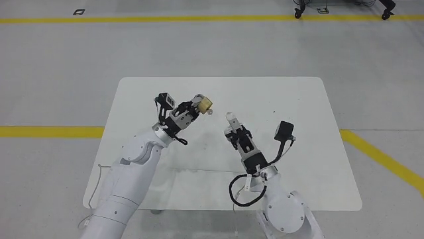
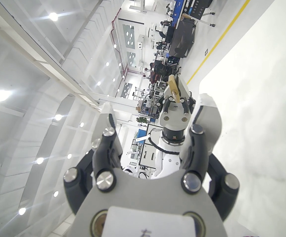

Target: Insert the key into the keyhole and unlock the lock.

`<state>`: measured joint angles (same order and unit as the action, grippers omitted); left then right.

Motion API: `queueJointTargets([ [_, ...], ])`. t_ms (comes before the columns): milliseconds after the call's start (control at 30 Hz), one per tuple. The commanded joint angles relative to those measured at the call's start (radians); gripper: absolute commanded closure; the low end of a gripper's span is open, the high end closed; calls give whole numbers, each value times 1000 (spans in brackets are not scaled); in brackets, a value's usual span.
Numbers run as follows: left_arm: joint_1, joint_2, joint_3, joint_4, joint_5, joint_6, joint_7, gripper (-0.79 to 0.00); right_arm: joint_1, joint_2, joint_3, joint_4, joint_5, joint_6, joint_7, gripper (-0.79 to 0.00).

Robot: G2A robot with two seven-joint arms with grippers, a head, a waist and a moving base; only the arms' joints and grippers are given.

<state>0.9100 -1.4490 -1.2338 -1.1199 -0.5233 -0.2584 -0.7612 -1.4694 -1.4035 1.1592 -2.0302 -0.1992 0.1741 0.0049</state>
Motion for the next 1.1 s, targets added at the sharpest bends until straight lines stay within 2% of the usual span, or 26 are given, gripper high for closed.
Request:
queueJointTargets([
  [0, 8, 1, 5, -12, -7, 32, -5, 0, 22, -3, -27, 22, -56, 21, 37, -727],
  [33, 7, 2, -1, -13, -14, 42, -3, 0, 33, -3, -25, 31, -69, 28, 30, -446],
  [67, 5, 4, -5, -13, -10, 51, -3, 0, 39, -3, -32, 36, -92, 34, 30, -382],
  [233, -4, 17, -27, -31, 58, 37, -12, 0, 67, -6, -65, 53, -186, 79, 29, -336],
  [333, -2, 21, -29, -46, 86, 16, -4, 0, 84, -9, -73, 64, -169, 80, 45, -228],
  [533, 6, 22, -11, -60, 108, -7, 4, 0, 132, -17, -54, 131, -55, 58, 88, -219],
  [667, 6, 21, -6, -56, 96, -6, 9, 0, 152, -21, -58, 159, -47, 65, 85, -182],
  [800, 2, 22, -3, -49, 98, -8, 13, 0, 158, -24, -63, 165, -43, 66, 79, -108],
  [967, -2, 23, 4, -44, 99, -12, 19, 0, 157, -26, -63, 166, -34, 55, 75, -114],
  [1033, -6, 22, 11, -37, 108, -13, 21, 0, 153, -28, -61, 164, -2, 37, 75, -89],
  [1067, -8, 22, 14, -34, 107, -13, 20, 0, 151, -29, -59, 167, 14, 29, 75, -40],
])
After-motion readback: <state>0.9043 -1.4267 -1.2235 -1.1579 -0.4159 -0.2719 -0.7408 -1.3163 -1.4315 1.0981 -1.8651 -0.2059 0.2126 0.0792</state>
